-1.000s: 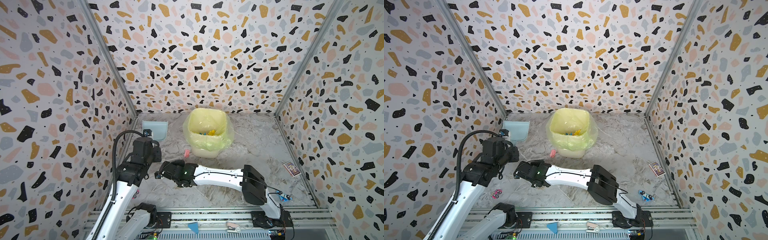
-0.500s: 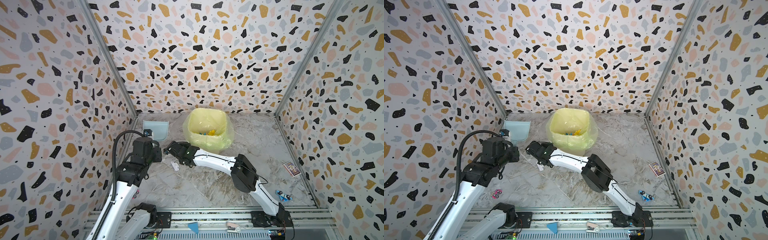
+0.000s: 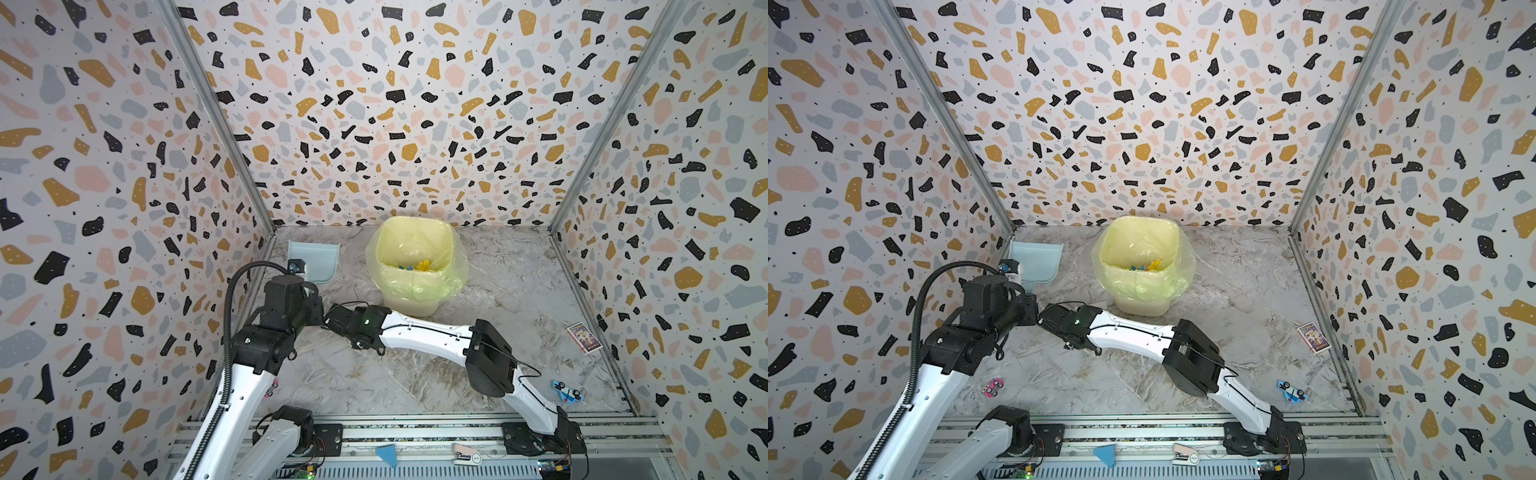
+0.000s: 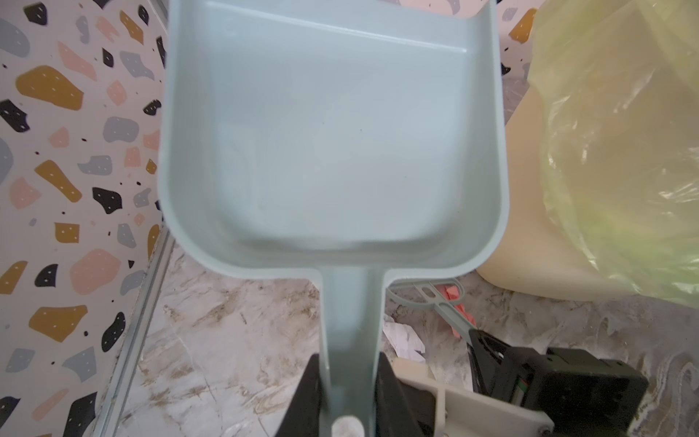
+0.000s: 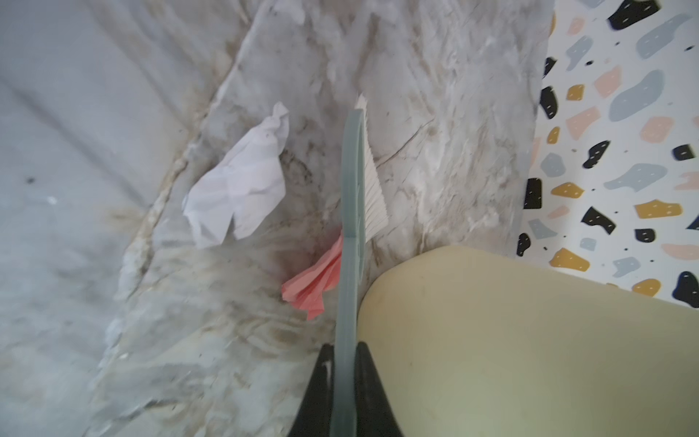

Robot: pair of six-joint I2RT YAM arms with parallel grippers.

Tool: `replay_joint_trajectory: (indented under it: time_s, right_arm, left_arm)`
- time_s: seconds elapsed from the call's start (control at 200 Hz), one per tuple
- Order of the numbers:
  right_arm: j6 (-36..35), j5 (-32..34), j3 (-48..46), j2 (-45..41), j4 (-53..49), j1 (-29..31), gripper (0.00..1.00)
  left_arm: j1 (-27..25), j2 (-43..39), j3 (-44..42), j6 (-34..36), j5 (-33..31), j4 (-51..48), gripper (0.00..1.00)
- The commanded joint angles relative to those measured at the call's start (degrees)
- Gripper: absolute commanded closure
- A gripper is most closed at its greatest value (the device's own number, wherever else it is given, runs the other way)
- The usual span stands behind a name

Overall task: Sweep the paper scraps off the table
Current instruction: 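Move the brush toward the white and pink scraps with the right gripper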

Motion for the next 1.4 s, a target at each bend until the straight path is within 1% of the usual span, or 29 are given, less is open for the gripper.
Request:
replay_joint_trajectory:
  time_s: [0.0, 0.075, 0.12, 0.21, 0.33, 0.451, 0.586, 0.671, 0.761, 0.841, 0.956, 1.036, 1.091, 1.227, 1.392]
  right_arm:
    - [6.0, -5.4, 5.5, -3.2, -9.6, 3.9, 1.00]
    - [6.8, -5.1, 6.4, -3.5, -11.6, 5.0, 1.00]
    - [6.7, -3.7, 6.1, -3.8, -11.9, 5.4, 1.00]
    - [4.8, -0.7, 4.0, -4.8, -9.3, 5.7, 1.00]
    - [-0.8, 3.5, -4.8, -7.8, 1.5, 5.3, 1.00]
    - [-8.9, 8.1, -15.4, -11.4, 14.8, 5.2, 1.00]
    - [-15.7, 8.5, -24.1, -15.2, 27.0, 4.8, 1.00]
    - [-22.5, 9.1, -29.6, -16.8, 36.3, 4.9, 1.00]
    - [-27.6, 9.0, -31.0, -16.4, 41.8, 4.7, 1.00]
    - [-31.7, 8.1, -31.7, -15.6, 45.5, 4.6, 1.00]
    - [-34.6, 6.2, -32.3, -14.3, 45.2, 4.5, 1.00]
    - [-34.4, 5.0, -33.2, -14.9, 42.2, 4.5, 1.00]
    - [-33.5, 3.5, -34.7, -16.4, 40.1, 4.7, 1.00]
    - [-31.5, 2.1, -38.2, -19.6, 34.3, 5.5, 1.00]
    - [-25.3, 2.1, -39.9, -23.3, 24.0, 7.3, 1.00]
  left_arm:
    - [0.4, 0.0, -0.5, 0.3, -0.3, 2.5, 1.00]
    - [0.4, -0.3, -0.4, 0.4, -0.5, 2.4, 1.00]
    - [0.4, -0.3, -0.4, 0.4, -0.5, 2.2, 1.00]
    - [0.4, -0.3, -0.4, 0.4, -0.4, 2.3, 1.00]
    - [0.4, -0.2, 0.2, 0.4, -0.6, 2.1, 1.00]
    - [0.4, -0.3, 2.8, 0.3, -2.5, 0.8, 1.00]
    - [0.4, -0.3, 6.2, -0.1, -5.4, -0.9, 1.00]
    - [0.4, -0.1, 6.7, 0.1, -7.1, -1.4, 1.00]
    - [0.4, 0.0, 6.5, 0.5, -8.7, -1.1, 1.00]
    - [0.4, 0.4, 6.7, 0.6, -8.6, -0.9, 1.00]
    - [0.4, 0.7, 6.1, 0.2, -7.4, 0.0, 1.00]
    - [0.4, 0.6, 5.6, 0.0, -6.7, 0.3, 1.00]
    - [0.4, 0.4, 5.1, -0.2, -6.1, 0.5, 1.00]
    - [0.4, 0.0, 3.7, -0.7, -4.4, 1.4, 1.00]
    - [0.4, 0.0, 2.6, -1.0, -1.9, 2.3, 1.00]
